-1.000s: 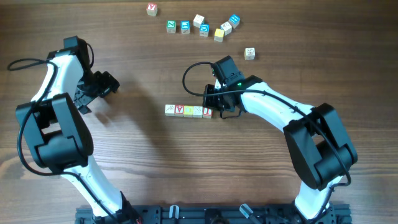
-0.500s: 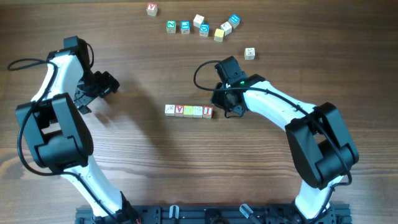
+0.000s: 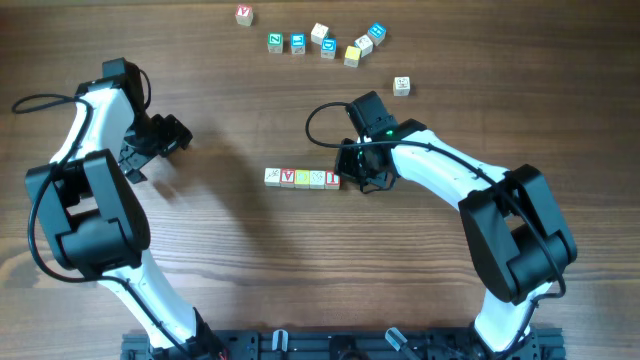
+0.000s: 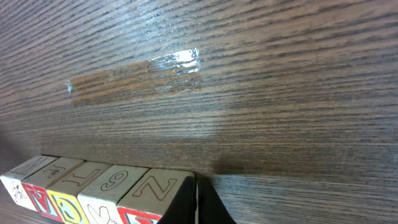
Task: Form a horizontal line
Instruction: 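Lift the right gripper and move it up-right away from the row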
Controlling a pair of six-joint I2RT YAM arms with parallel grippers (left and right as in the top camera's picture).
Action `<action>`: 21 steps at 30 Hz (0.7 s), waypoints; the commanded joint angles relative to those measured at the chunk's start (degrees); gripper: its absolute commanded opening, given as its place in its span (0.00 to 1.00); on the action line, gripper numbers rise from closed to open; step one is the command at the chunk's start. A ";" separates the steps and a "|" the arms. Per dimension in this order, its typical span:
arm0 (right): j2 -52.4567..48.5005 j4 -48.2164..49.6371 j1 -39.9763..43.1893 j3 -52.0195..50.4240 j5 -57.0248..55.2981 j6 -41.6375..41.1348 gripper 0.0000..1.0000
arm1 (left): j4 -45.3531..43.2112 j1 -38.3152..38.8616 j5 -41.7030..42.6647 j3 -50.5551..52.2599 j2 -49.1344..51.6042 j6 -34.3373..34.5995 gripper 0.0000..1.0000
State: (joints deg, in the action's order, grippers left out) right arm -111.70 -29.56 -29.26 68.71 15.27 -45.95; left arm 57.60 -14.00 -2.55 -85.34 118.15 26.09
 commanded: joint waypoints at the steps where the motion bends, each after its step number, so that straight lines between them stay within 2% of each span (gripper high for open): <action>1: -0.87 0.13 0.09 0.17 0.70 0.79 0.04 | 0.00 -0.15 -0.55 0.00 -0.50 0.09 1.00; 4: -0.87 -0.59 0.17 0.17 -3.78 -2.32 0.04 | -0.02 -0.15 -0.55 0.00 -0.50 0.09 1.00; 9: -0.87 -1.09 3.15 0.17 -4.94 -2.67 0.04 | -0.02 -0.15 -0.55 0.00 -0.50 0.09 1.00; 14: -0.85 -3.34 10.27 0.17 -4.66 -1.99 0.05 | -0.02 -0.15 -0.55 0.00 -0.50 0.09 1.00; 17: -0.85 -6.54 16.17 0.17 -5.38 3.56 0.12 | 0.00 -0.15 -0.55 0.00 -0.50 0.09 1.00; 18: -0.85 -7.78 18.38 0.17 -8.07 7.41 0.23 | -0.02 -0.15 -0.55 0.00 -0.50 0.09 1.00; 19: -0.85 -8.85 19.98 0.17 -11.30 10.05 0.66 | -0.02 -0.15 -0.55 0.00 -0.50 0.09 1.00; 20: -0.85 -9.09 20.76 0.17 -13.09 11.82 0.99 | -0.02 -0.15 -0.55 0.00 -0.50 0.09 1.00; 21: -0.85 -8.98 21.49 0.17 -14.23 14.21 1.00 | -0.02 -0.15 -0.55 0.00 -0.50 0.09 1.00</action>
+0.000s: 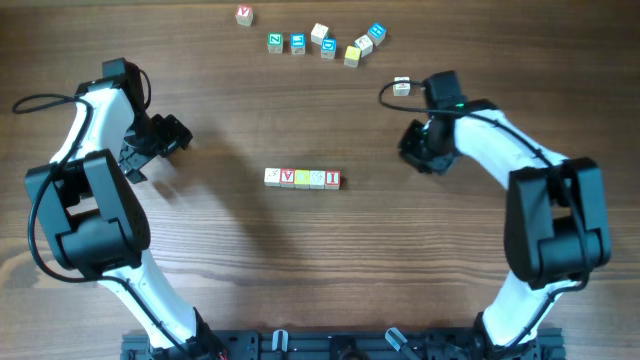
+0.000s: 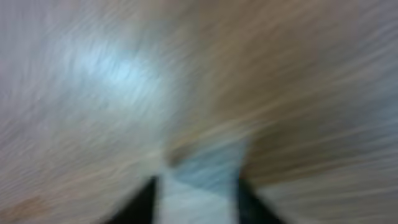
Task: Form a horizontal line
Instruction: 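Lift the right gripper and move it up-right away from the row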
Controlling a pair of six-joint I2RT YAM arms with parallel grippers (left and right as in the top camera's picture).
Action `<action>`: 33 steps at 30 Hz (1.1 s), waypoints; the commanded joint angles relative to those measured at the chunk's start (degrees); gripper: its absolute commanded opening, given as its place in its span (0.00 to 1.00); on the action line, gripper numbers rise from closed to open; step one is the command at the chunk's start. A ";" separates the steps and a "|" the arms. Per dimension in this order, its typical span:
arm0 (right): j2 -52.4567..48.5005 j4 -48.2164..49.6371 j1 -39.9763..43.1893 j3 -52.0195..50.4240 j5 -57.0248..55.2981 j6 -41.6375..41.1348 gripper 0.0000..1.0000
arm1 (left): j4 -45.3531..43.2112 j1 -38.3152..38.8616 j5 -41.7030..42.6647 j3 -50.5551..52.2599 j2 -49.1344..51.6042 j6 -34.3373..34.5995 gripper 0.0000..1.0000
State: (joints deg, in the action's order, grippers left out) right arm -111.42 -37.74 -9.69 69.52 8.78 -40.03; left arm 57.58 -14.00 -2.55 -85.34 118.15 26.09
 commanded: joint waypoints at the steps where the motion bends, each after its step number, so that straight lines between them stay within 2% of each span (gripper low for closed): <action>1: -1.14 -0.63 2.19 -0.63 -7.69 8.96 1.00 | 0.00 -0.15 -0.55 0.00 -0.50 0.09 1.00; 4: -1.14 2.25 2.21 -0.63 -7.69 8.94 1.00 | 0.00 -0.15 -0.55 0.00 -0.50 0.09 1.00; 10: -1.14 17.84 2.21 -0.63 -7.69 8.92 1.00 | 0.00 -0.15 -0.55 0.00 -0.50 0.09 1.00; 13: -1.14 22.21 2.21 -0.63 -7.69 8.92 0.99 | 0.00 -0.15 -0.55 0.00 -0.50 0.09 1.00; 33: -1.14 22.75 2.21 -0.63 -7.69 8.92 1.00 | -0.20 -1.66 -0.35 0.00 -0.28 0.09 1.00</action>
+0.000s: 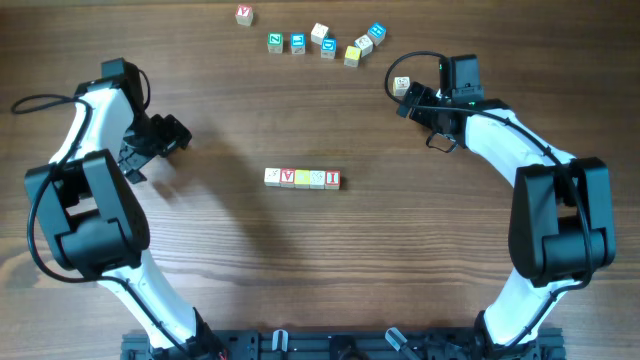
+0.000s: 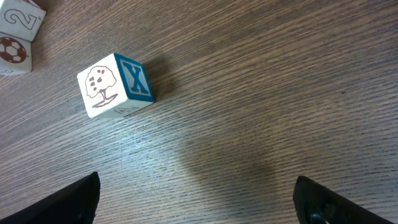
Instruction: Form a horizontal line
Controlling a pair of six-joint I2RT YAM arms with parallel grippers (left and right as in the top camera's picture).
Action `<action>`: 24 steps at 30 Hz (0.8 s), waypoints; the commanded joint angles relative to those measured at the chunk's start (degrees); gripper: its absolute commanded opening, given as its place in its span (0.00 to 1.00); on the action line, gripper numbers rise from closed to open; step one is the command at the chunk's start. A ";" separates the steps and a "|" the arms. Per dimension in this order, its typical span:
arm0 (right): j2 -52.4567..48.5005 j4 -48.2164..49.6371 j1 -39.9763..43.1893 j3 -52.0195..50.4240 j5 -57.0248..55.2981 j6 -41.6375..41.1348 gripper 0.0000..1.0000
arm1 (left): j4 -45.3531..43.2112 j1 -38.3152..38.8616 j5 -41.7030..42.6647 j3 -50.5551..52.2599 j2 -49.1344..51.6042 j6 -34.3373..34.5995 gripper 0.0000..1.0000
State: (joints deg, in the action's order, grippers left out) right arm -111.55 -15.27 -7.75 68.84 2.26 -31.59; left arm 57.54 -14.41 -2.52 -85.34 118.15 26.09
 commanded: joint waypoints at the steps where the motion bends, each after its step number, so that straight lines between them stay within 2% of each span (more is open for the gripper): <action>1: -1.01 0.28 0.26 0.04 -1.18 0.48 1.00 | -0.15 -1.55 -0.37 0.00 -0.37 0.09 1.00; 6: -1.01 0.26 0.26 0.04 -1.18 0.46 1.00 | -0.15 1.18 -0.37 0.00 -10.40 0.09 1.00; 8: -1.01 0.28 0.26 0.04 -1.18 0.48 1.00 | -0.13 2.71 -0.37 0.00 -16.55 0.09 1.00; 12: -1.01 0.26 0.26 0.04 -1.18 0.46 1.00 | -0.11 6.14 -0.35 0.00 -35.34 0.09 1.00; 15: -1.01 0.28 0.26 0.04 -1.18 0.48 1.00 | -0.11 6.27 -0.37 0.00 -42.75 0.09 1.00; 19: -1.01 0.28 0.26 0.04 -1.18 0.46 1.00 | -0.09 6.27 -0.37 0.00 -48.48 0.09 1.00; 24: -1.01 0.28 0.26 0.04 -1.18 0.48 1.00 | 0.33 6.27 -0.37 0.02 -47.69 0.09 1.00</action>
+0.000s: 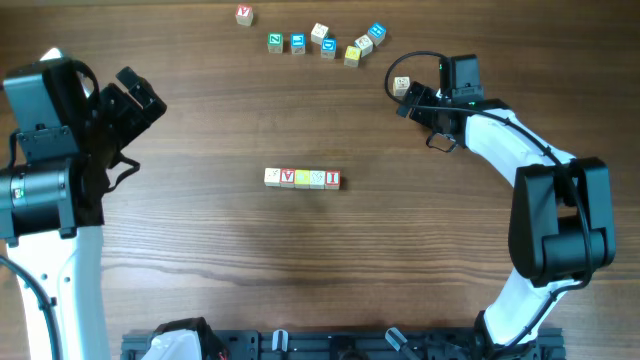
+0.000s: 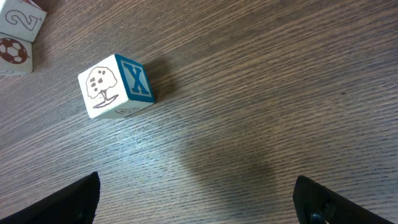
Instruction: Form a horizontal line
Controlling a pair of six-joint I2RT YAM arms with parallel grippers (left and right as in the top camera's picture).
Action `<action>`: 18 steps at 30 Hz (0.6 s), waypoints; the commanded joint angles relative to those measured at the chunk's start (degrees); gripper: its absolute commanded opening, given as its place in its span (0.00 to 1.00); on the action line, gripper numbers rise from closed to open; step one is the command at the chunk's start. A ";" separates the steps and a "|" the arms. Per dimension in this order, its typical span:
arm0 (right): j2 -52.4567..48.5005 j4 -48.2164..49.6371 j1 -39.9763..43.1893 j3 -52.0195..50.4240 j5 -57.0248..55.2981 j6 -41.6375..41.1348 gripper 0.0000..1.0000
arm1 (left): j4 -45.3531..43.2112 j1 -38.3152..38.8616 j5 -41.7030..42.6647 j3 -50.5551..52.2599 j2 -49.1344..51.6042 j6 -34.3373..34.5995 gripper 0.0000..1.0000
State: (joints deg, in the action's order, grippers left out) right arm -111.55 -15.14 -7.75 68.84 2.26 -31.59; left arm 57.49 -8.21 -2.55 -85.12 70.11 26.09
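Observation:
Five letter blocks form a straight row at the table's middle. A lone white block with a tree picture and a blue X lies at the upper right. My right gripper is just beside it, open wide, with nothing between the fingers; the block is ahead of the jaws, toward the left finger. More loose blocks are scattered along the far edge. My left gripper is raised high at the left, far from every block.
A single red-lettered block sits apart at the far left of the scattered group. Two of the group's blocks show at the right wrist view's top left corner. The left arm looms large over the table's left side.
The left arm, which lay low at the left, now stands raised close to the overhead camera. The right gripper and the X block are unchanged.
My right gripper was shut against the right end of the five-block row. Then it was away to the right of the row. Then it was open beside the lone X block at the upper right, where it stays now, and the left arm has risen.

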 commanded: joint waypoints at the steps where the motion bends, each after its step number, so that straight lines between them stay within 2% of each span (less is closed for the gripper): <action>1: -1.01 0.15 0.26 0.04 -1.18 0.48 1.00 | 0.37 0.07 -0.35 -0.20 0.20 0.09 1.00; 18: -1.01 0.15 0.26 0.04 -1.18 -0.04 1.00 | -0.52 0.13 -0.35 2.25 2.89 0.09 1.00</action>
State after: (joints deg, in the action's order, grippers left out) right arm -111.55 -15.14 -7.75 68.84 2.26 -31.59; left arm 57.80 -8.19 -2.52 -85.12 72.47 26.09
